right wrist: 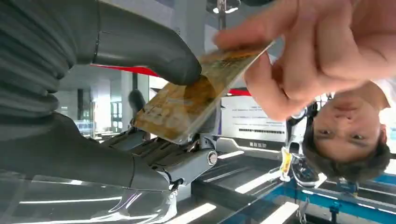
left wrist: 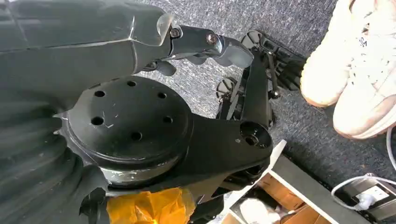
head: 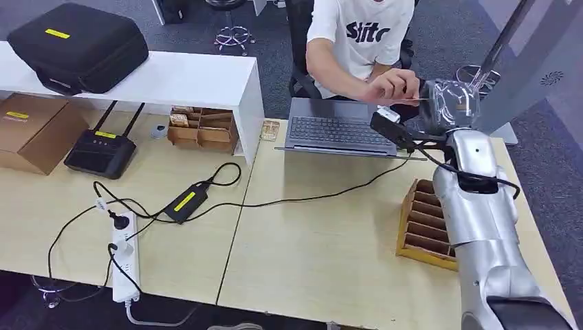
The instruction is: Pass the card to the sensor for recognition and then transmit it.
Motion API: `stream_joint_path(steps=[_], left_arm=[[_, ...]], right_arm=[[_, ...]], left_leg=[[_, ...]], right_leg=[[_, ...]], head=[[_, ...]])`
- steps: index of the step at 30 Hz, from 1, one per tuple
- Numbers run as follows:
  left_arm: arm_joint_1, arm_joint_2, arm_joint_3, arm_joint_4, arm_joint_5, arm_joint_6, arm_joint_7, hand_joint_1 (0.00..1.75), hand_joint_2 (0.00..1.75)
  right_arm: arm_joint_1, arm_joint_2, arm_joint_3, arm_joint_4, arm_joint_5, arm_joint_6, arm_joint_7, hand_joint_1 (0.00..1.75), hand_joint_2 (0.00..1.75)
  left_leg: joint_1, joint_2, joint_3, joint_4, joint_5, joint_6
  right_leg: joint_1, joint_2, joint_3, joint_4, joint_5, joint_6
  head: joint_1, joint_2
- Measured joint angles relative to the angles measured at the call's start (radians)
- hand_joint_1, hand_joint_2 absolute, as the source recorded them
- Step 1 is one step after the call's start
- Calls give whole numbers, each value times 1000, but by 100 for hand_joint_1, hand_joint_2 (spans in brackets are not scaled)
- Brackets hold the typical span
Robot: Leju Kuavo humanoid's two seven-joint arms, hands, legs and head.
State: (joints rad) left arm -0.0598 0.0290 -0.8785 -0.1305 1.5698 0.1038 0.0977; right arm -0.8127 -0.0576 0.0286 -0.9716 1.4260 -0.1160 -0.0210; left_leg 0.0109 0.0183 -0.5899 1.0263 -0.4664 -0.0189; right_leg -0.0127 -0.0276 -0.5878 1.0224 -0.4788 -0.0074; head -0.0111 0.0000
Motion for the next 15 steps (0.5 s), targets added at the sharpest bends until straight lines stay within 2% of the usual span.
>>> stream_joint_path(steps=[8, 15], left_arm=[[0, 0, 0, 0, 0, 0, 0, 0, 175], [1, -1, 0, 0, 0, 2, -3, 0, 175]], right_arm=[[1, 0, 0, -8, -16, -3, -9, 175, 175], [46, -8, -5, -62, -106, -31, -85, 175, 175]], left_leg=[[0, 0, 0, 0, 0, 0], [0, 0, 0, 0, 0, 0]], right_leg=[[0, 0, 0, 0, 0, 0], [0, 0, 0, 0, 0, 0]], head=[[0, 0], [0, 0]])
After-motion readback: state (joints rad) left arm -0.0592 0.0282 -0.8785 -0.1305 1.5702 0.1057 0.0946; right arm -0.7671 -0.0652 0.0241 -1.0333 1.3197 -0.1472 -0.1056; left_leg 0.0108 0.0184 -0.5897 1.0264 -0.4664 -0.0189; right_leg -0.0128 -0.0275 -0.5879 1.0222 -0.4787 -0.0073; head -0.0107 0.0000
